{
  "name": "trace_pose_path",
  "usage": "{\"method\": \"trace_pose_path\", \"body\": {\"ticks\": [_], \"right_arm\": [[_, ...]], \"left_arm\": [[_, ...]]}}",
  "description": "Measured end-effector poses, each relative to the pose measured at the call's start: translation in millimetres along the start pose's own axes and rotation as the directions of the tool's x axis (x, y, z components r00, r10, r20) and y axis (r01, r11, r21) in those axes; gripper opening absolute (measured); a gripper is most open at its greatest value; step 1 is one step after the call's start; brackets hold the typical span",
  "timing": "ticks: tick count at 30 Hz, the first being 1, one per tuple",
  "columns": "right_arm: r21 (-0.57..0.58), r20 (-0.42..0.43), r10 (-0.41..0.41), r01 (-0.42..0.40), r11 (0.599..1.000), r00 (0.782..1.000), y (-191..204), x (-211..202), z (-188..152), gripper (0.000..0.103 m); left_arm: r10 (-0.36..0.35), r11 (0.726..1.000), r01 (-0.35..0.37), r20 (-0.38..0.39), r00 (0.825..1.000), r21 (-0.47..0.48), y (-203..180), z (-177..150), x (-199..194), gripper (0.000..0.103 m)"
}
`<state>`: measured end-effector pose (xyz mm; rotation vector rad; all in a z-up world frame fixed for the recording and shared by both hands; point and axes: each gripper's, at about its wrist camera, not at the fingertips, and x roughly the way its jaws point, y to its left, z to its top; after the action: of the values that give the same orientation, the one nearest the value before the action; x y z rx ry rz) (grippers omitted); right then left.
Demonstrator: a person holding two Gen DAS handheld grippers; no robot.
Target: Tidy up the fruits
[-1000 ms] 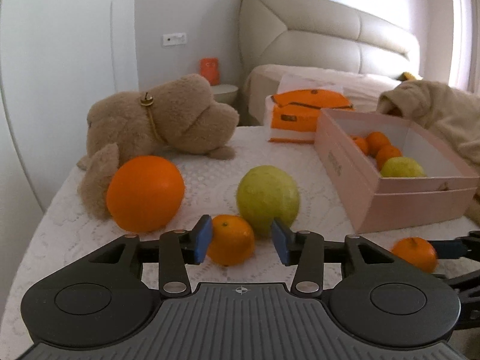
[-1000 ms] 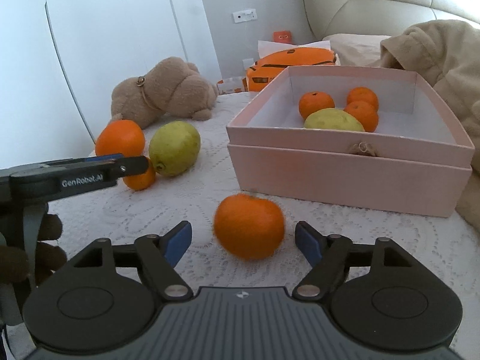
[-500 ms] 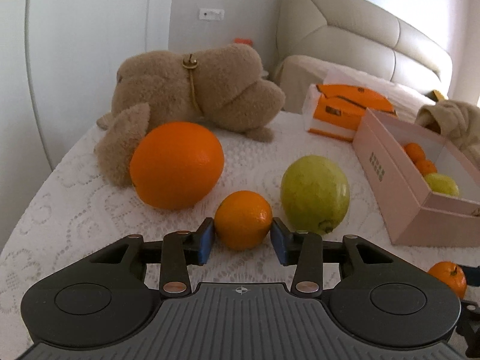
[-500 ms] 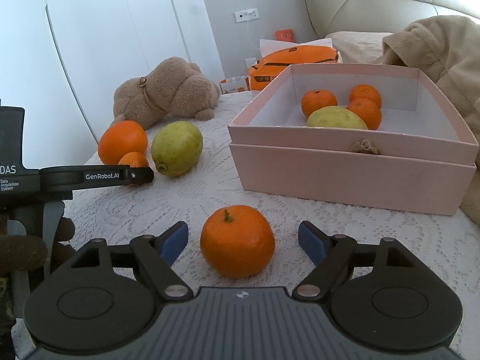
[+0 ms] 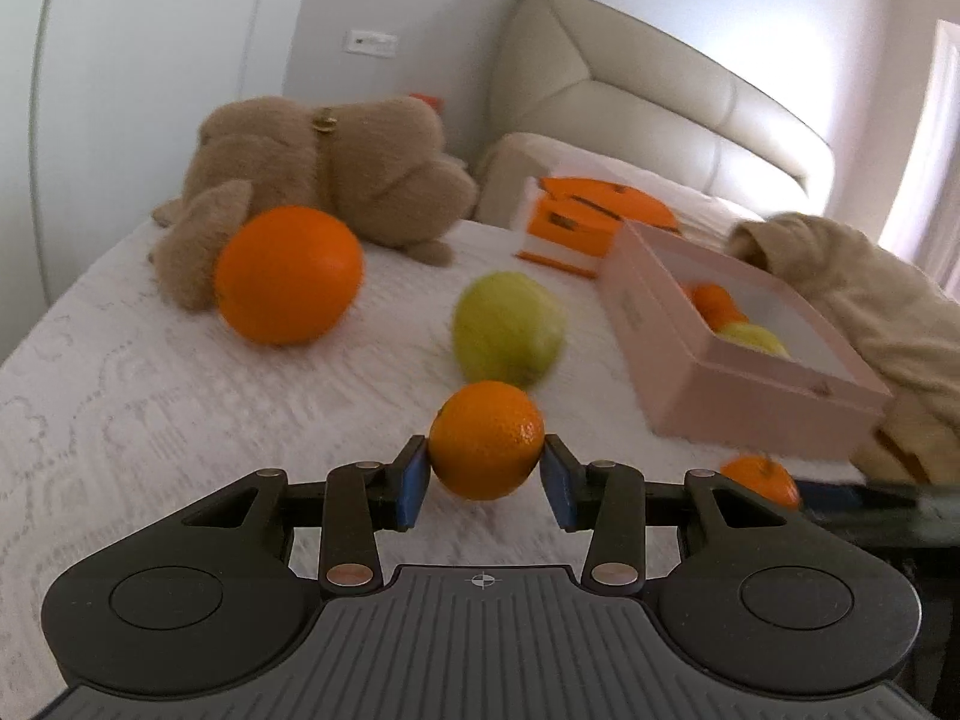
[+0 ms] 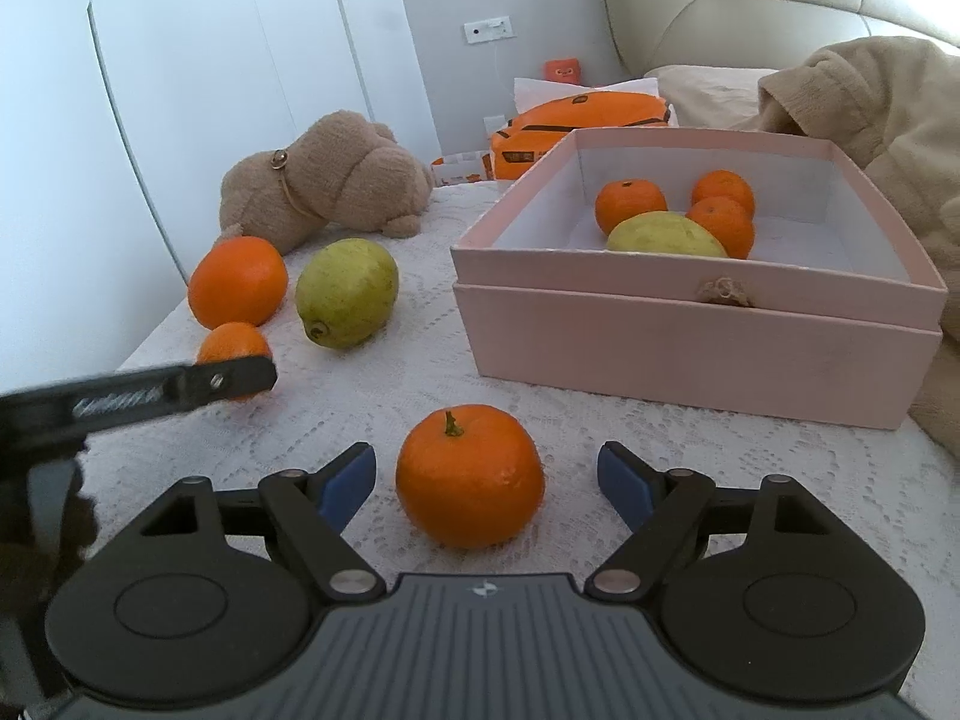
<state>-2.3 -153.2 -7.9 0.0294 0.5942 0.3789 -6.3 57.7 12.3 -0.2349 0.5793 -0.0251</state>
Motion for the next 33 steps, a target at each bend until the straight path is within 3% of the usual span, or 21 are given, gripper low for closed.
{"method": "trace_pose_path", "body": {"ticks": [7,15,19,25,26,31,33], "right_arm": [[-0.028,-0.019,-0.032,0.031,0.999,0.999,2.8,-0.5,-1.8,0.086],[-0.052,-0.058,-0.009,0.006,0.999,0.998,8.1,6.0,1.0,0.102],[-0.06,-0.084,-0.02,0.015,0.998,0.996,10.6,7.4,2.3,0.103],[-0.185,-0.131,-0.087,0.062,0.981,0.988,29.6,11.3,4.0,0.1],[-0.183,-0.124,-0.092,0.069,0.981,0.988,31.5,9.0,7.1,0.095],[-0.246,0.034,-0.126,0.131,0.961,0.991,55.8,-12.0,31.2,0.094],[-0.28,0.06,-0.113,0.126,0.952,0.992,68.1,-11.1,44.1,0.094]], "left_arm": [[-0.019,1.0,0.019,0.003,1.0,0.014,-2.6,-6.5,-3.4,0.045],[-0.042,0.998,0.042,0.014,0.999,-0.047,8.1,-6.6,-5.9,0.045],[-0.056,0.994,0.058,0.021,0.998,-0.088,14.3,-6.8,-7.0,0.045],[-0.039,0.991,0.048,0.069,0.997,-0.127,21.4,-7.7,-15.4,0.045],[-0.024,0.99,0.035,0.08,0.996,-0.138,22.9,-7.9,-17.4,0.045],[0.016,0.975,0.015,0.135,0.991,-0.224,37.1,-8.7,-25.2,0.045],[0.04,0.965,0.0,0.149,0.988,-0.261,42.3,-9.3,-27.6,0.045]]}}
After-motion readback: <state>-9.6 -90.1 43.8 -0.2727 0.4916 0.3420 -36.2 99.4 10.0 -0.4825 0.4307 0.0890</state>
